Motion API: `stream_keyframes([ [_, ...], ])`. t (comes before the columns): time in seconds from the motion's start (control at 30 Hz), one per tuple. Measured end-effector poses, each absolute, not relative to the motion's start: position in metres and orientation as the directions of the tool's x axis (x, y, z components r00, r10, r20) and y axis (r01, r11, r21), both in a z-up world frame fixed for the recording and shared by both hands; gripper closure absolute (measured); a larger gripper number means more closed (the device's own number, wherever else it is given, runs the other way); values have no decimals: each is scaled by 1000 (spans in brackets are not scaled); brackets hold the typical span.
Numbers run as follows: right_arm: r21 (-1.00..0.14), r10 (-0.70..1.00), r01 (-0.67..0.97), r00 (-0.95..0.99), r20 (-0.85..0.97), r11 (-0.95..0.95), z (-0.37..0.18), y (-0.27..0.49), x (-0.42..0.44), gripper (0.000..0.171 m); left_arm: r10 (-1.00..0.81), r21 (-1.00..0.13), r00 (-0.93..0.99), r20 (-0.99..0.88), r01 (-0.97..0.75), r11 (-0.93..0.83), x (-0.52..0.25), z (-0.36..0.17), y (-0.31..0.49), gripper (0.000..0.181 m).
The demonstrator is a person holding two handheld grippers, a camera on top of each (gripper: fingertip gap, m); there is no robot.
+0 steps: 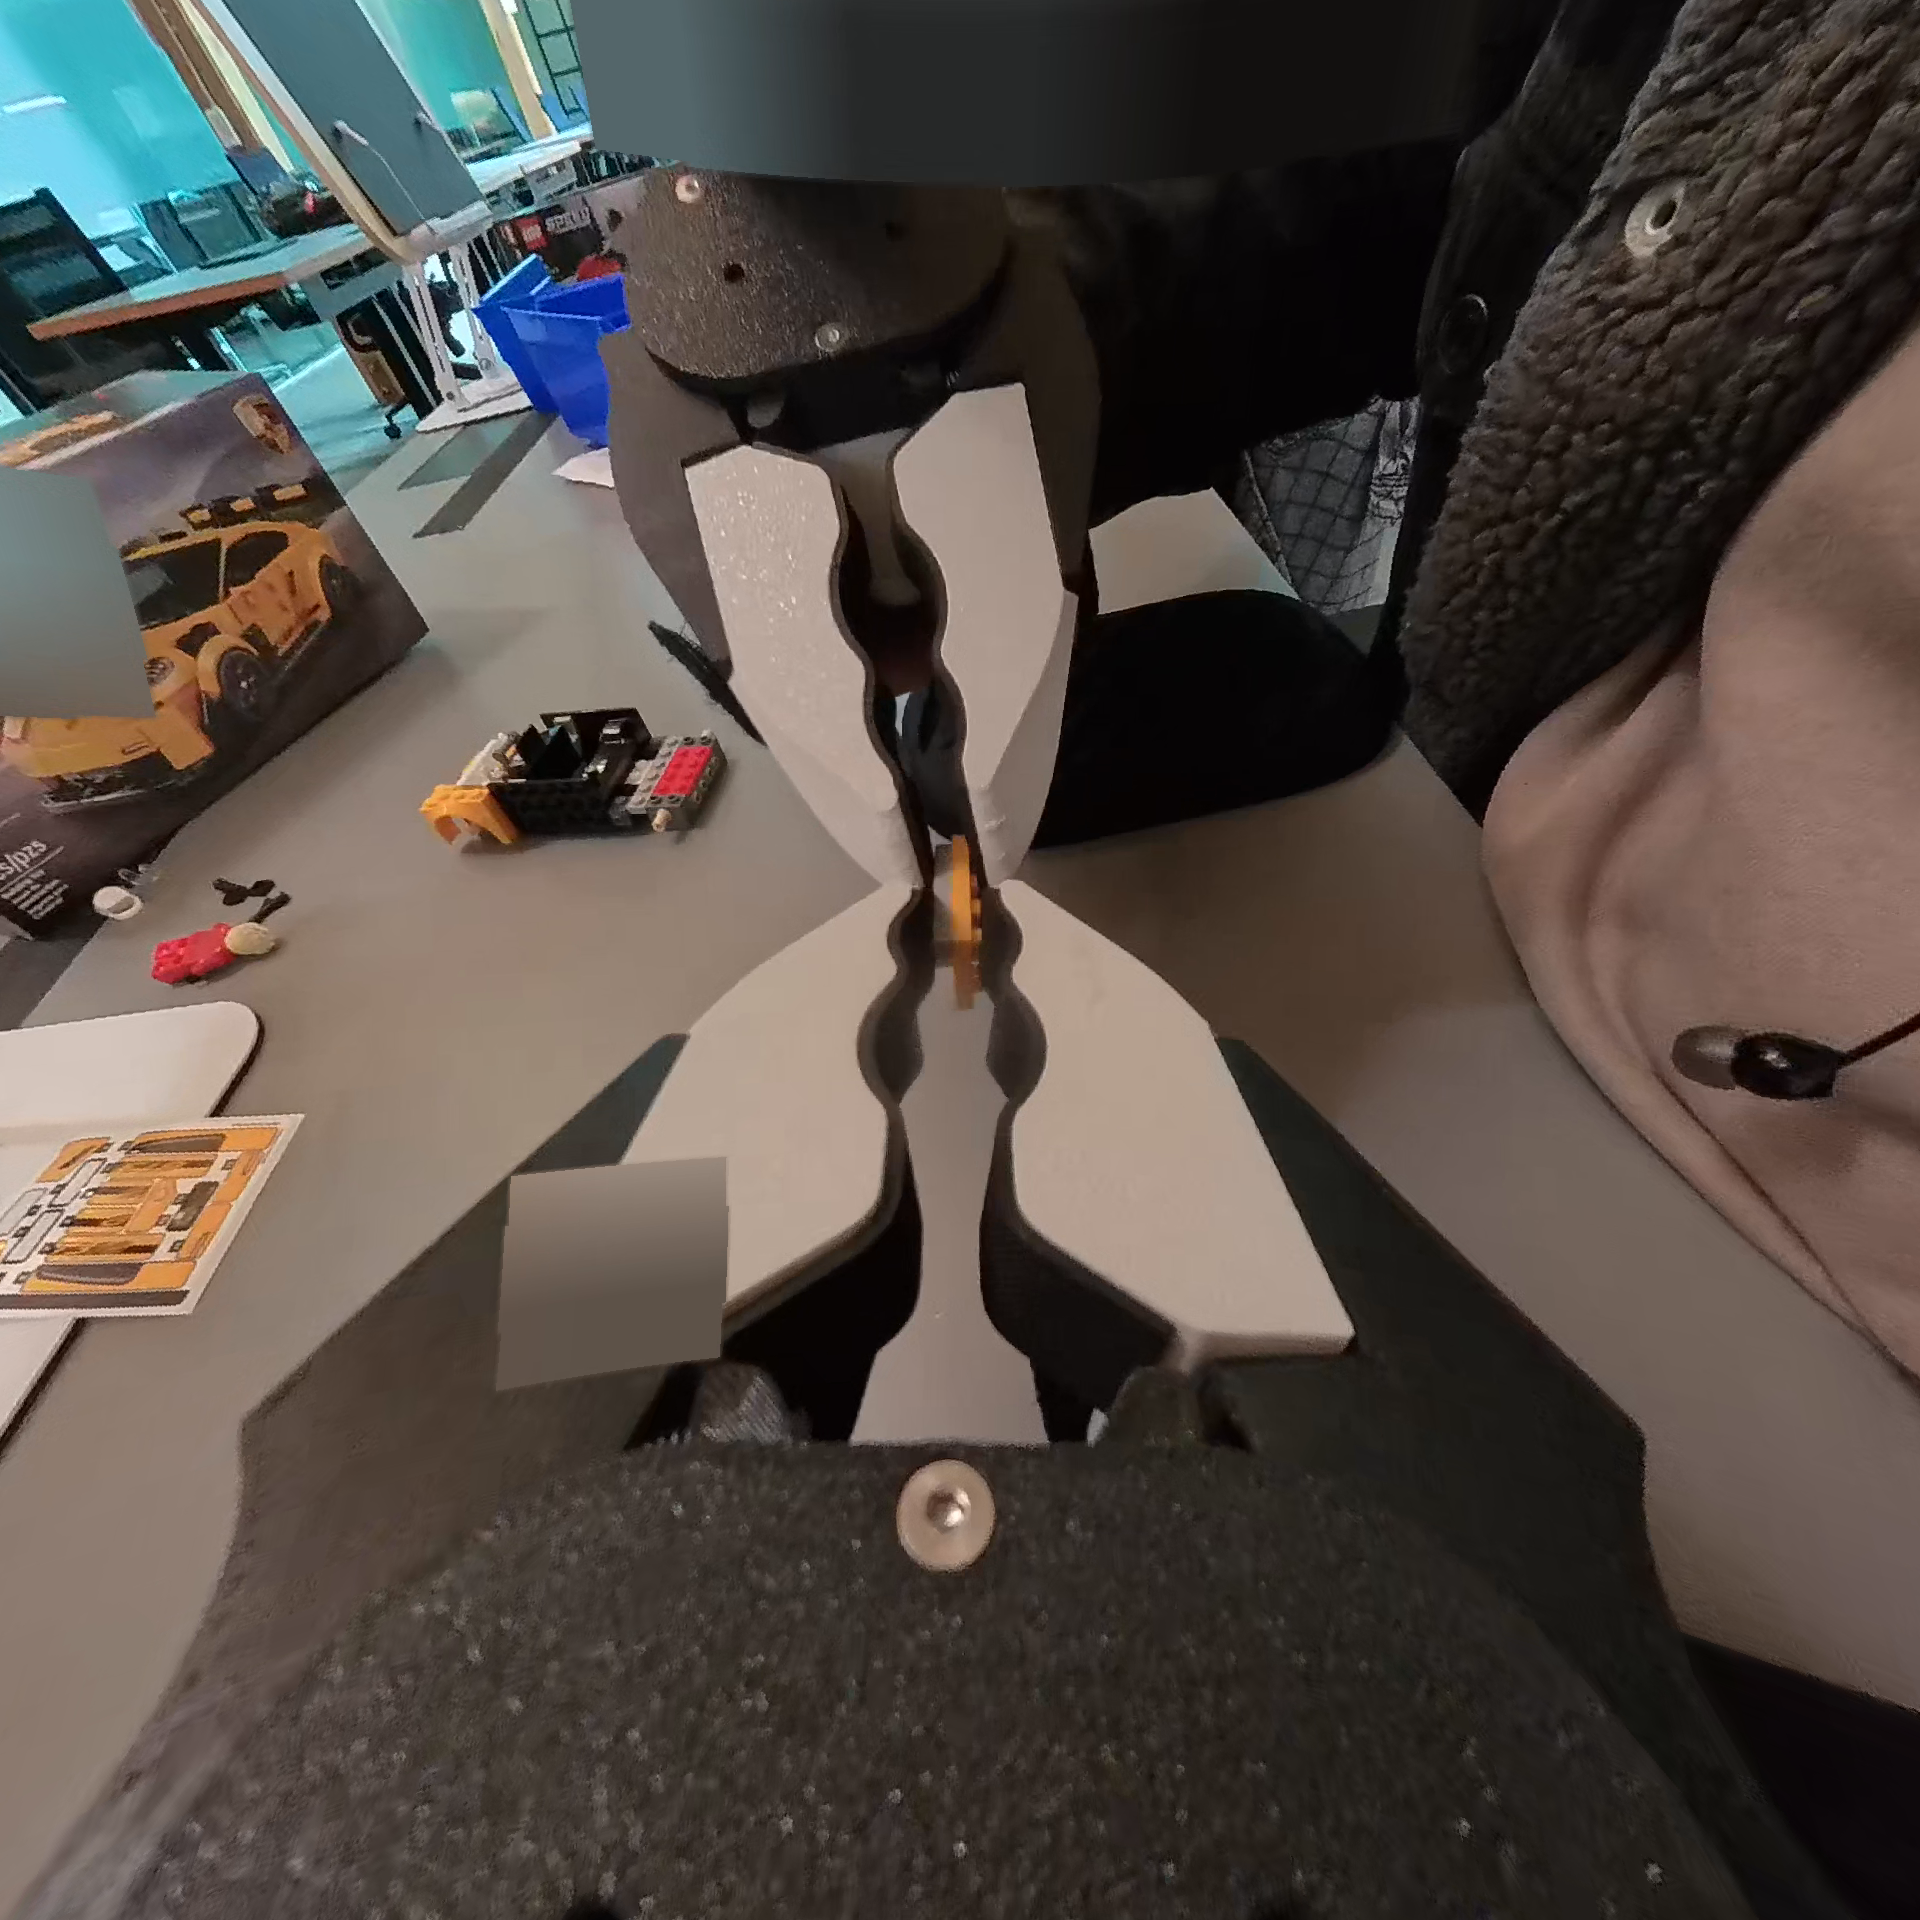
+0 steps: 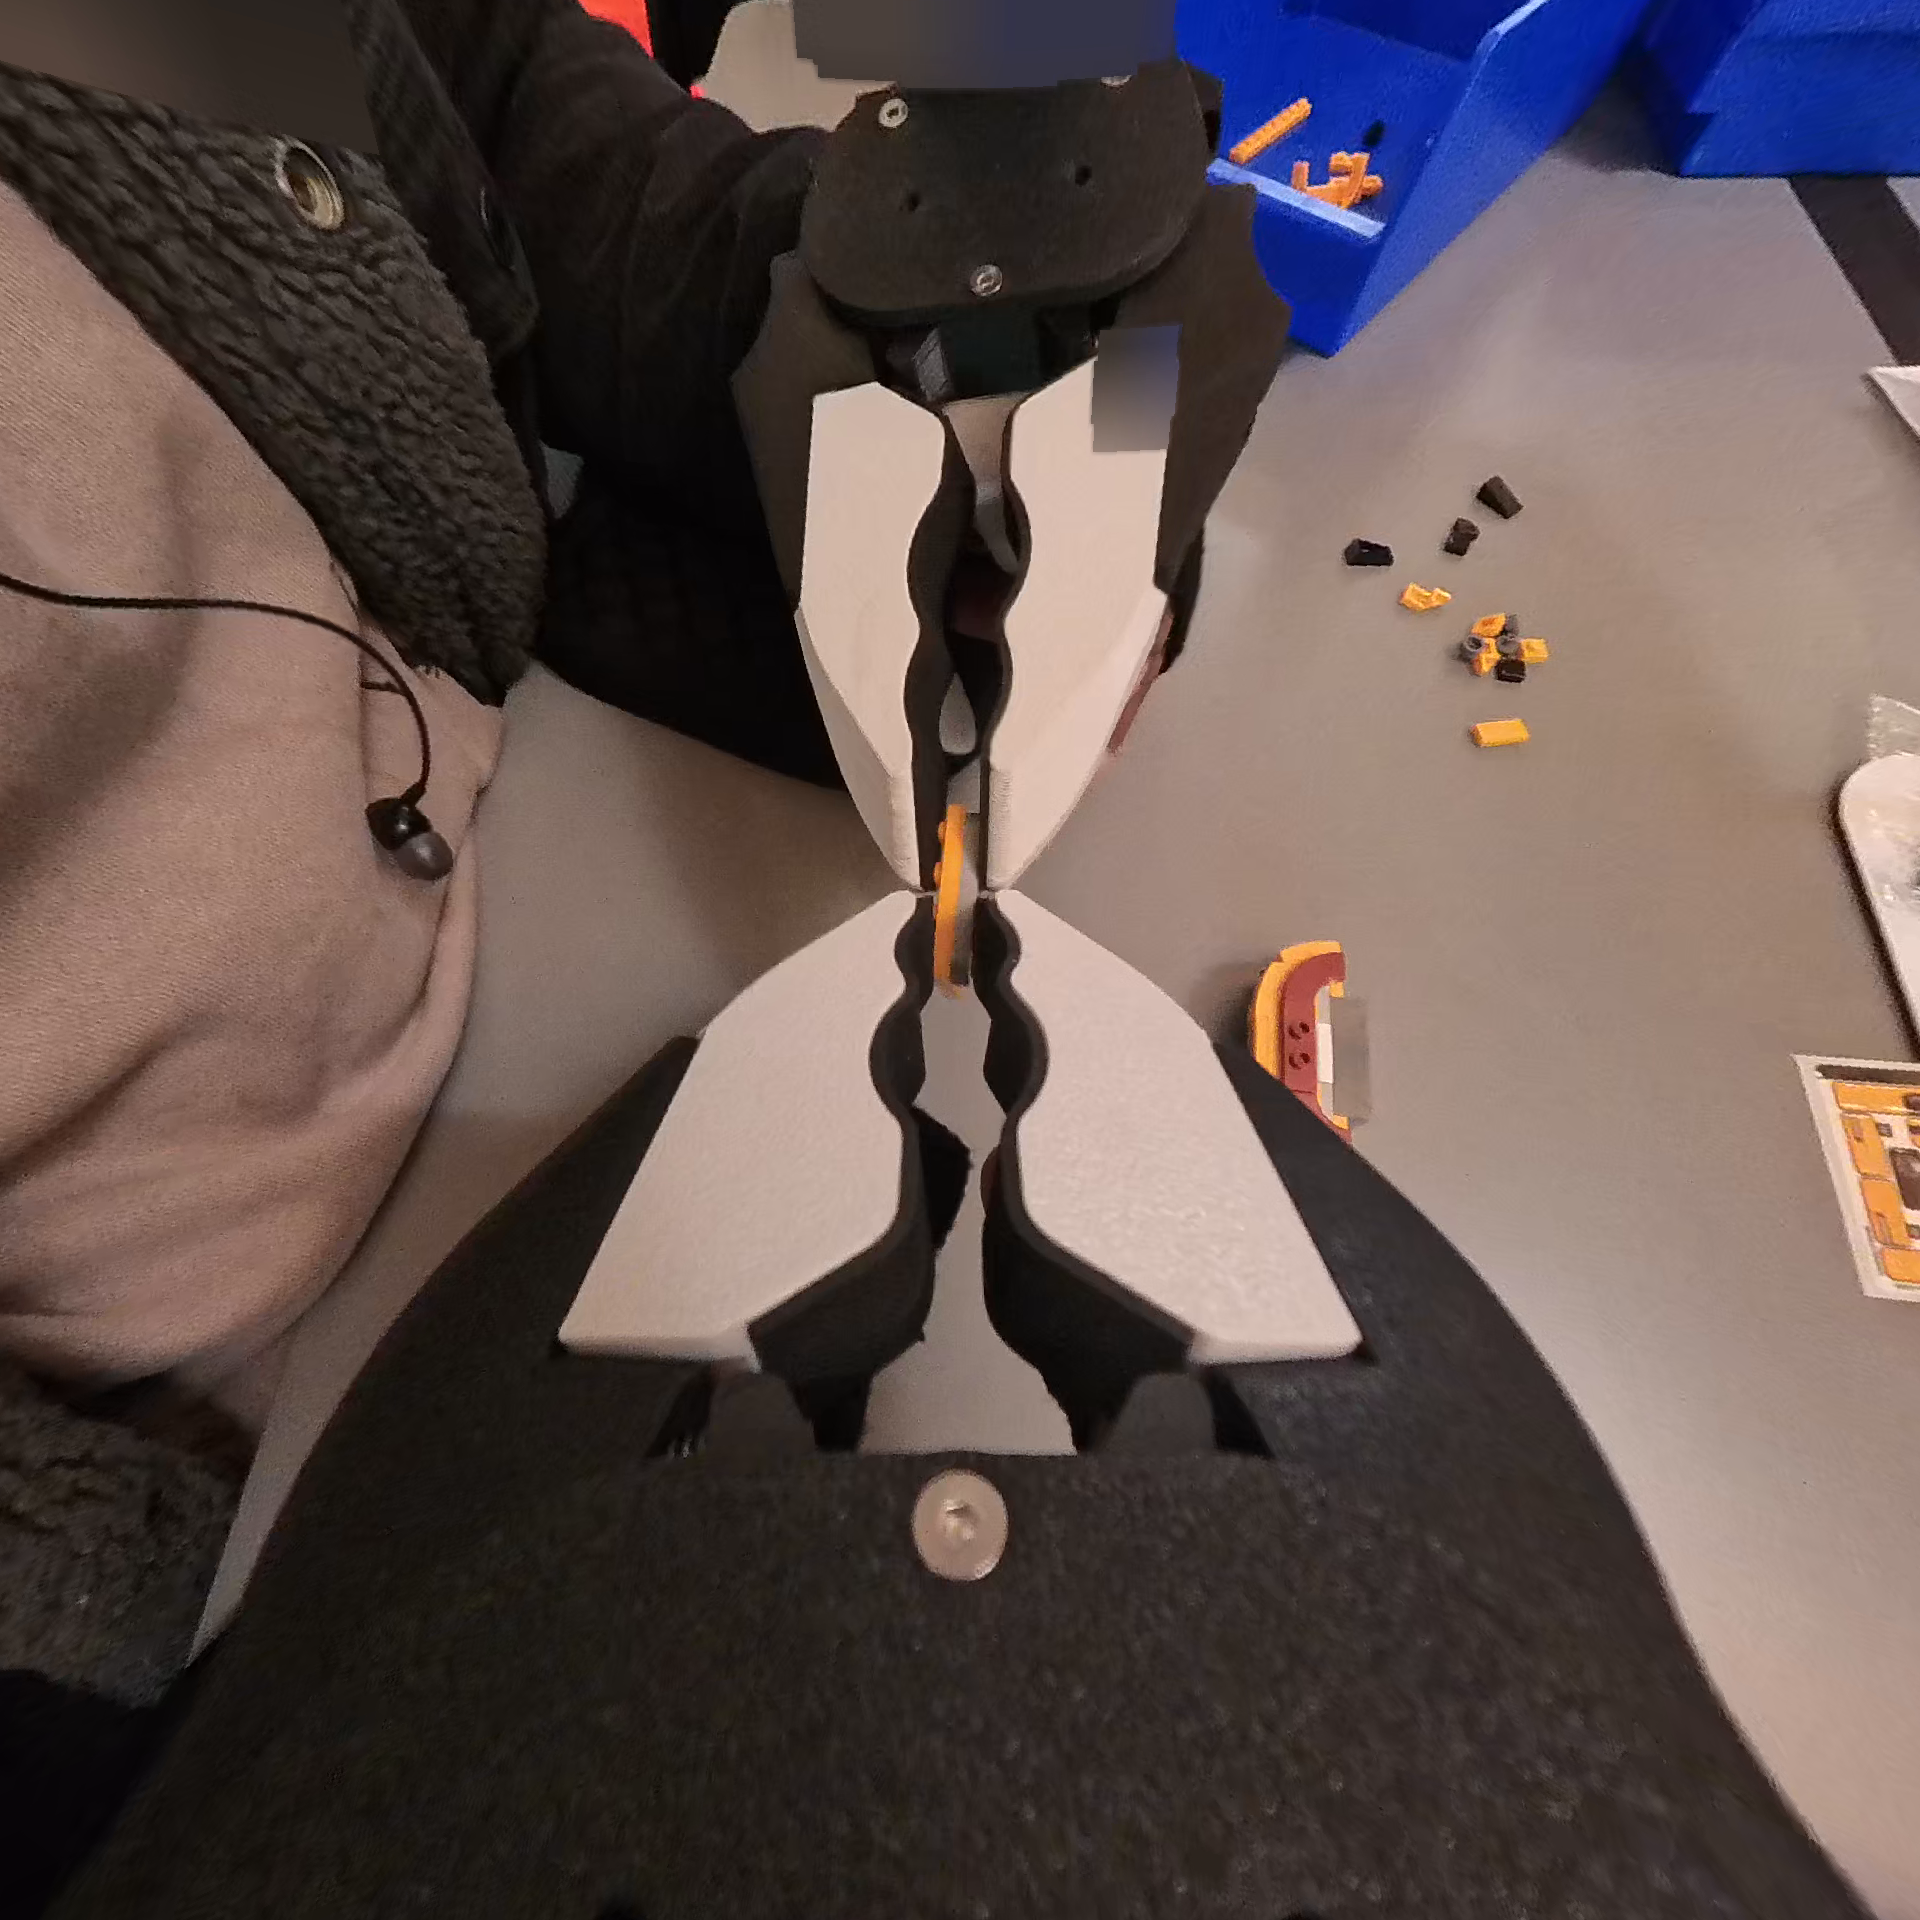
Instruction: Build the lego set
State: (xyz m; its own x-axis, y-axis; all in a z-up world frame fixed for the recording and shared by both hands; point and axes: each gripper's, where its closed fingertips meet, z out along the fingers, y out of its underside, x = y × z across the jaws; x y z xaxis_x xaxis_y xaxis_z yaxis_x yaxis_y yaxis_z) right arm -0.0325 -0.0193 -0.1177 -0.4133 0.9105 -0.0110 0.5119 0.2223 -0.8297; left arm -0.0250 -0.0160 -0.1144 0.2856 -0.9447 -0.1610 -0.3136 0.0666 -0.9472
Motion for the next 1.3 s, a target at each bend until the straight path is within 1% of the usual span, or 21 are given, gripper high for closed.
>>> stream_keyframes([
  [0.13,-822,914,523,-405,-7,226,-124,-19,-33,164,-947,-938,278,-159,-343,57,-26,-121,-16,172],
  [0.27,-865,930,452,-363,46,220,-119,-14,-35,161,-944,-952,298,-144,-304,49,-27,-117,-11,172],
  [0.37,-853,928,415,-321,188,317,-117,-9,-36,159,-937,-958,322,-136,-283,42,-31,-116,-6,172],
  [0.4,-853,927,405,-310,210,329,-116,-9,-36,159,-938,-964,324,-124,-264,36,-32,-114,-5,173],
  [0.47,-860,931,394,-291,219,325,-112,-7,-37,163,-939,-970,326,-109,-241,29,-33,-110,-6,173],
  [0.73,-850,940,423,-264,217,315,-107,-6,-37,163,-940,-984,332,-86,-178,27,-33,-104,-5,173],
  [0.83,-859,945,406,-229,236,313,-101,-5,-39,163,-934,-990,352,-68,-143,18,-37,-99,-2,166],
  [0.9,-852,937,394,-202,286,345,-98,-3,-40,163,-935,-991,350,-58,-132,12,-39,-98,-2,172],
  [0.93,-853,935,387,-192,297,350,-96,-4,-41,163,-935,-992,349,-56,-125,13,-39,-96,-3,172],
  [1.0,-876,947,362,-171,273,318,-91,-6,-41,163,-939,-994,342,-47,-104,12,-40,-91,-5,172],
  [1.07,-907,966,339,-147,212,251,-86,-6,-41,163,-938,-996,345,-42,-84,14,-40,-87,-6,172],
  [1.2,-963,986,219,-98,136,155,-72,-3,-43,161,-936,-1000,351,17,23,-9,-42,-74,-4,173],
  [1.3,-981,992,169,-98,80,96,-70,-1,-46,151,-937,-991,342,74,127,-32,-48,-63,-3,173],
])
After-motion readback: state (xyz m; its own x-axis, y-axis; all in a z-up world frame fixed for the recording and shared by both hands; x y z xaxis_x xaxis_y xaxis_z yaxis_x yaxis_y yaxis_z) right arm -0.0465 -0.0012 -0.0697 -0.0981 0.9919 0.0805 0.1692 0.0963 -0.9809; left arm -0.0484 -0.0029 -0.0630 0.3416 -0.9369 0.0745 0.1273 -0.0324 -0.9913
